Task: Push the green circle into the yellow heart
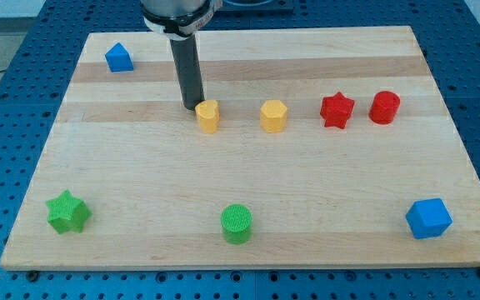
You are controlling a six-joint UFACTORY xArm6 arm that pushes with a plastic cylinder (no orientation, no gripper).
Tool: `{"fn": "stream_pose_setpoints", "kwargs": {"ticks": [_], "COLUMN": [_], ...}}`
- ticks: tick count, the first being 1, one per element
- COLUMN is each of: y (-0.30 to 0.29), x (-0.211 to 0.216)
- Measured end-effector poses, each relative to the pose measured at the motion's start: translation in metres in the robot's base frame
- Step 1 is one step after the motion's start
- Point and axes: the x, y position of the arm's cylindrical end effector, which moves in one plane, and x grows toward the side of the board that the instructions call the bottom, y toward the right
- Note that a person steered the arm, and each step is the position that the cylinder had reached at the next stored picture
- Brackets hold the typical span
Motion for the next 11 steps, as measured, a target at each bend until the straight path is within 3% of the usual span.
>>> {"fn": "stream_pose_setpoints", "kwargs": {"ticks": [3,5,6,8,9,10,11], "y": [-0.001,-0.101,-0.071,0.108,0.163,0.153,0.107], "x": [-0.024,0.049,0.117,0.152,0.177,0.235,0.247]}}
